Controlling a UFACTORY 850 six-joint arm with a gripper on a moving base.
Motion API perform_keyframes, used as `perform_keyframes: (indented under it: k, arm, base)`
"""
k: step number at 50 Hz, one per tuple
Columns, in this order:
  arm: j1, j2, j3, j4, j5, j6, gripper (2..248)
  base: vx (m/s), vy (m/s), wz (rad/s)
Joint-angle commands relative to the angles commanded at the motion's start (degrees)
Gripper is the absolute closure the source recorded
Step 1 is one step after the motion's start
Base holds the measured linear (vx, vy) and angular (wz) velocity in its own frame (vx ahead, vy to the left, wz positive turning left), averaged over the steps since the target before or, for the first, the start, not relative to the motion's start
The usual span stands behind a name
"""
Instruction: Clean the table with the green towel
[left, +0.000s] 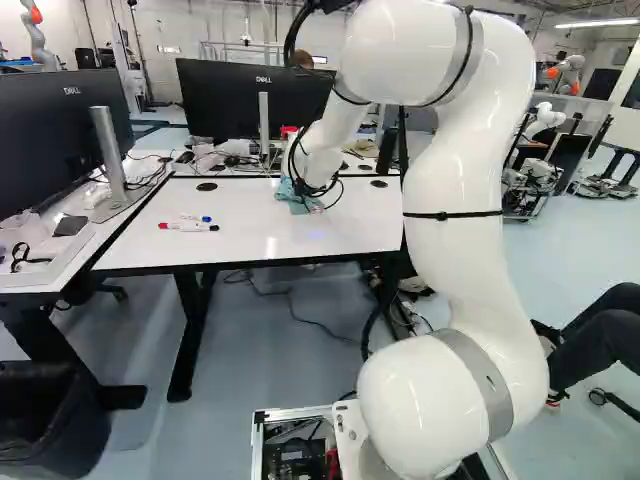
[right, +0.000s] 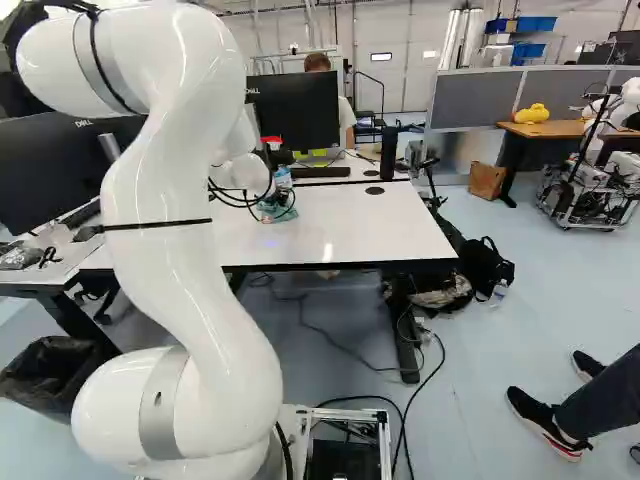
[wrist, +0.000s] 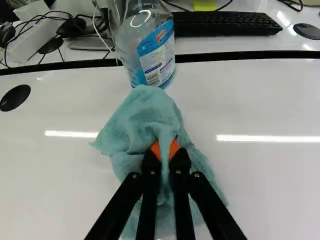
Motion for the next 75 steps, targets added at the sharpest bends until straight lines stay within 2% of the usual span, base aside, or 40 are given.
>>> perform_keyframes:
  k: [13,37,53,75]
  arm:
    - [0.43,-2.85,-3.82,0.0,0.0,0.0,215]
    - [3.82,-3.68,-4.95,0.0,0.0,0.0,215]
    - [5.65,-1.42,-1.91,0.0,0.0,0.0,215]
    - [6.67,3.63,4.76,0.0,0.0,0.0,215]
  base:
    - [0.0,0.0,0.0]
    - [0.0,0.0,0.0]
    - [0.0,0.0,0.0]
    - [0.0,0.0,0.0]
